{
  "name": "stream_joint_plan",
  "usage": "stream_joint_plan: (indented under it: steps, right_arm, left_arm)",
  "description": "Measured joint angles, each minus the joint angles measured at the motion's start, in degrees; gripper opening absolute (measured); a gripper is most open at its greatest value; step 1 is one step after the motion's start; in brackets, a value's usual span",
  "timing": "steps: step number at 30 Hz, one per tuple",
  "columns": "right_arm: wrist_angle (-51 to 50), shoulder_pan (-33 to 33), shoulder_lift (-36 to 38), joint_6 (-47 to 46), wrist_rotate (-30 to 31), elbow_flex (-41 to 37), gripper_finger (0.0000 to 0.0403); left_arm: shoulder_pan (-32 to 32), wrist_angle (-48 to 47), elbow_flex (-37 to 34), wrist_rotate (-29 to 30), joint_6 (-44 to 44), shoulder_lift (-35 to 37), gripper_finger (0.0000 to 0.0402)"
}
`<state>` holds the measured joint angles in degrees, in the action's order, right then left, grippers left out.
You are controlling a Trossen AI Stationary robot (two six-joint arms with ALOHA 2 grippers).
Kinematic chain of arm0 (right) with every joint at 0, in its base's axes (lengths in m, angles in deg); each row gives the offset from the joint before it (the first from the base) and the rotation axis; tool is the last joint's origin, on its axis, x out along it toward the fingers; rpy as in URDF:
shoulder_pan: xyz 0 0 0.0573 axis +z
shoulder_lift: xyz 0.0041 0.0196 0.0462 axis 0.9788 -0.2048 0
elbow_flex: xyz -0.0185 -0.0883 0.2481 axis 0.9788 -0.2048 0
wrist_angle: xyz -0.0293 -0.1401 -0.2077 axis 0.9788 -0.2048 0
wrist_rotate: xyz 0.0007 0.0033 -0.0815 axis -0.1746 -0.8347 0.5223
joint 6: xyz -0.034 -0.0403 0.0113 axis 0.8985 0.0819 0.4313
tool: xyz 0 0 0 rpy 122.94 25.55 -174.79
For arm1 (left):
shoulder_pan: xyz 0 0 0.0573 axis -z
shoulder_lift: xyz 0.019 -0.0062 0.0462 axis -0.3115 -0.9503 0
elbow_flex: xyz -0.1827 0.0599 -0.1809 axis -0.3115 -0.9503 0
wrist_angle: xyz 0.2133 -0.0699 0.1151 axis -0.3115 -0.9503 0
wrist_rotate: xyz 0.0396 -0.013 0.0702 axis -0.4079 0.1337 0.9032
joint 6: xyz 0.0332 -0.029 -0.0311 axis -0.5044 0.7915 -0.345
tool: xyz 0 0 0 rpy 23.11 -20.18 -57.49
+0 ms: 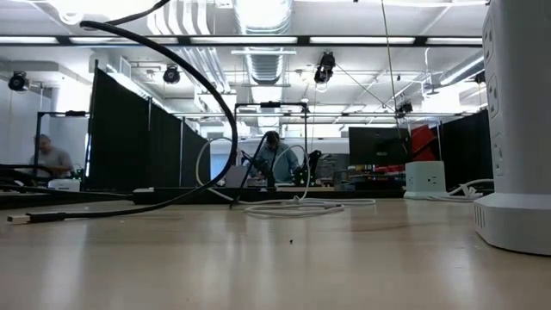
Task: Insert USB
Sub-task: Insert black charger cable into the bottom white outlet extension
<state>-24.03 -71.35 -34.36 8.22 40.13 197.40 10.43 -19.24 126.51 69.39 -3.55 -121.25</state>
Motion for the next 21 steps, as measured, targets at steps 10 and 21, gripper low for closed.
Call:
stream_joint_plan:
  steps: [10,21]
  right_arm:
    - [0.15,-0.13,0.00,-0.49,4.66,0.02,0.0017]
    - [0.15,-0.42,0.00,-0.51,8.16,0.02,0.0017]
  left_arm:
    - [2.10,1.32,-0.04,12.95,-5.69,-0.58,0.0274]
    - [2.40,4.24,-0.04,13.10,-8.50,-0.62,0.0130]
